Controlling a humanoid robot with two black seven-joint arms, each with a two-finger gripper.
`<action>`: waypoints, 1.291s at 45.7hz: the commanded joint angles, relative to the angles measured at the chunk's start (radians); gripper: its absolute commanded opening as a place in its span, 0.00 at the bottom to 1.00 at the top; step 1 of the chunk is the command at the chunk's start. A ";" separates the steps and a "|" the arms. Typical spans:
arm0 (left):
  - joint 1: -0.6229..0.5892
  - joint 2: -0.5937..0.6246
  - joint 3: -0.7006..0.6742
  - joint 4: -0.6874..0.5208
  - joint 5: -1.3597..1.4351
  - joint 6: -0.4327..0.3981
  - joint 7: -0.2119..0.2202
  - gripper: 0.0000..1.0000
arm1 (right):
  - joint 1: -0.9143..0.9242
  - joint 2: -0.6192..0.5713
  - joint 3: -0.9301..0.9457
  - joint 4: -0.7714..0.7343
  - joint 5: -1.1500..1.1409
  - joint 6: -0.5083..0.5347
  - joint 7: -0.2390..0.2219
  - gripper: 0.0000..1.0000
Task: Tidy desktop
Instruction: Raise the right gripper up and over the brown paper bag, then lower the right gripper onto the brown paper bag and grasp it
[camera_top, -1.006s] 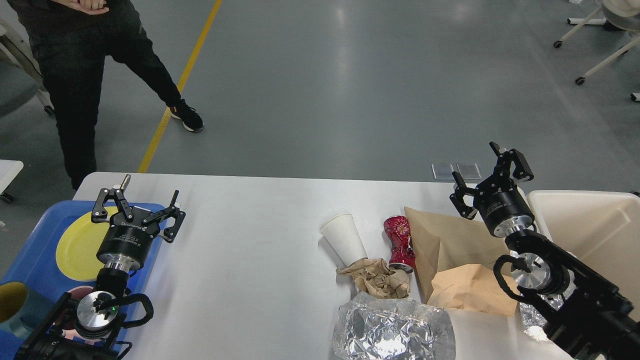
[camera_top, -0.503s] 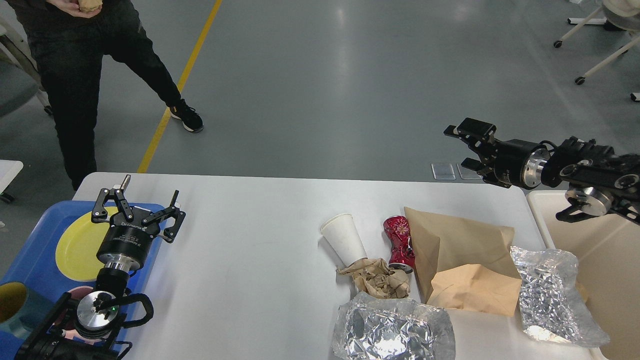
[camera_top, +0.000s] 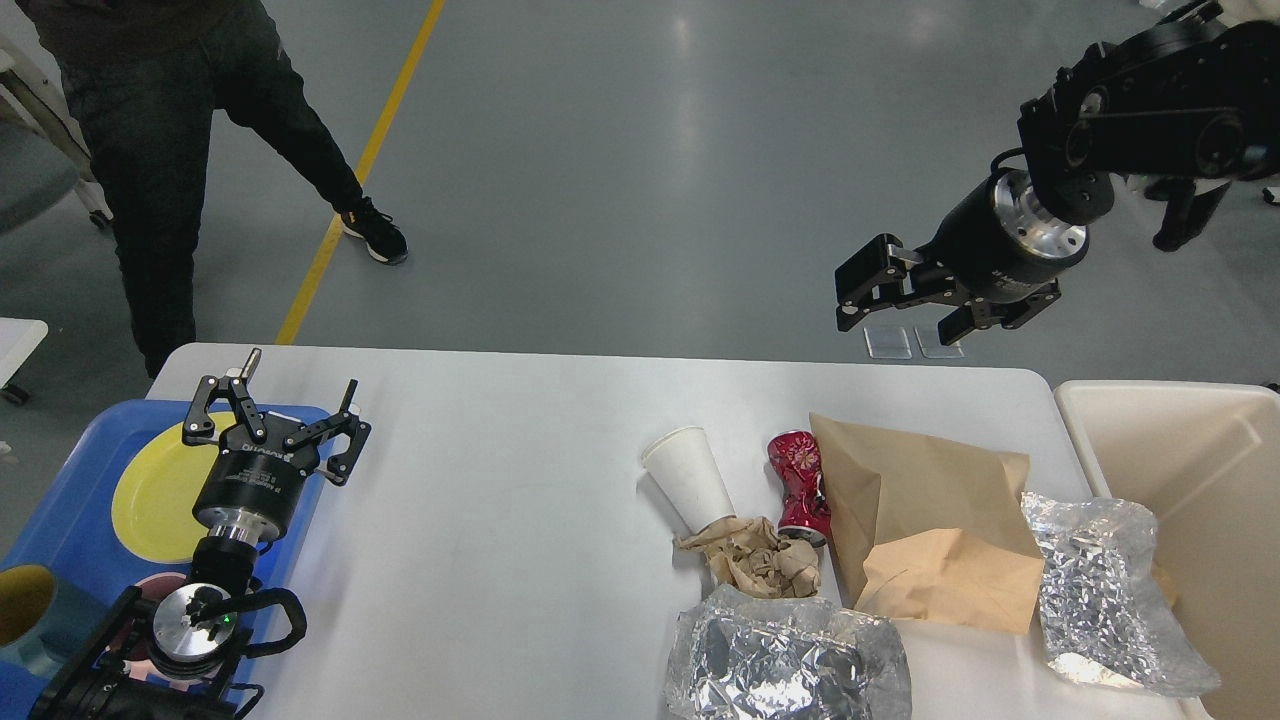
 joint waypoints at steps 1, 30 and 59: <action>0.000 -0.001 0.000 0.000 0.000 0.000 0.000 0.97 | 0.123 0.003 0.003 0.123 0.049 0.064 -0.135 1.00; 0.000 0.001 -0.002 0.000 0.000 0.000 0.000 0.97 | 0.254 -0.092 0.033 0.352 0.126 0.047 -0.245 1.00; 0.000 -0.001 0.000 0.000 0.000 0.000 0.000 0.97 | -0.082 -0.163 -0.066 0.321 0.515 -0.402 -0.258 0.92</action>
